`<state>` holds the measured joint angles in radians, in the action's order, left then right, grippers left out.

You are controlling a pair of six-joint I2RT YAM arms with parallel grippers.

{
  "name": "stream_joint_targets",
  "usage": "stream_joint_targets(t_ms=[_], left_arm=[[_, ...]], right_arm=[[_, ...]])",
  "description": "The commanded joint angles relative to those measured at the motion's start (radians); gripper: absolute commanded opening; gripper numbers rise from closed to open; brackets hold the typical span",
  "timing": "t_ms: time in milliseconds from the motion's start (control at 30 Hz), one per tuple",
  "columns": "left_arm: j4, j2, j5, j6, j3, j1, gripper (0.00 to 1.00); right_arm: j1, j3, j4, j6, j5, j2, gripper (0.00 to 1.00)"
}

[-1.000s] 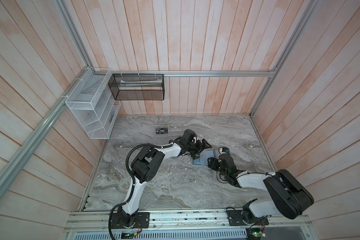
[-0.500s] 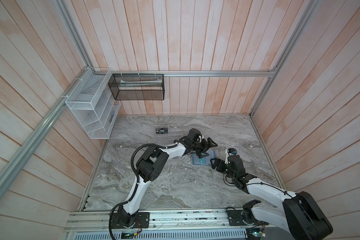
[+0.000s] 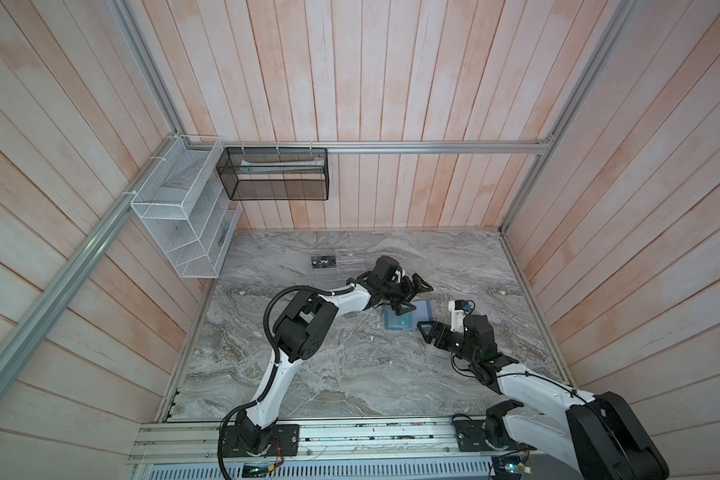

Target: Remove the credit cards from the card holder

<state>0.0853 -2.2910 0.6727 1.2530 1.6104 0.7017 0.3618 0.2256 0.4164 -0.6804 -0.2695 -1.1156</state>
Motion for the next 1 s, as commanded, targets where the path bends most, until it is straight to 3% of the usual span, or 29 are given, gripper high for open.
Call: stream_joint_targets(t_ms=[0, 700, 967], left_arm=[[-0.007, 0.036, -0.005, -0.030, -0.030, -0.017, 1.00], [0.043, 0.176, -0.009, -0.052, -0.233, -0.100, 1.00], [0.074, 0.173, -0.004, -0.048, -0.284, -0.100, 1.00]], right_arm=[[-0.007, 0.024, 0.083, 0.013, -0.075, -0.049, 0.82], [-0.062, 0.200, 0.339, -0.018, -0.326, -0.498, 0.52], [-0.072, 0.192, 0.389, -0.044, -0.348, -0.554, 0.47]])
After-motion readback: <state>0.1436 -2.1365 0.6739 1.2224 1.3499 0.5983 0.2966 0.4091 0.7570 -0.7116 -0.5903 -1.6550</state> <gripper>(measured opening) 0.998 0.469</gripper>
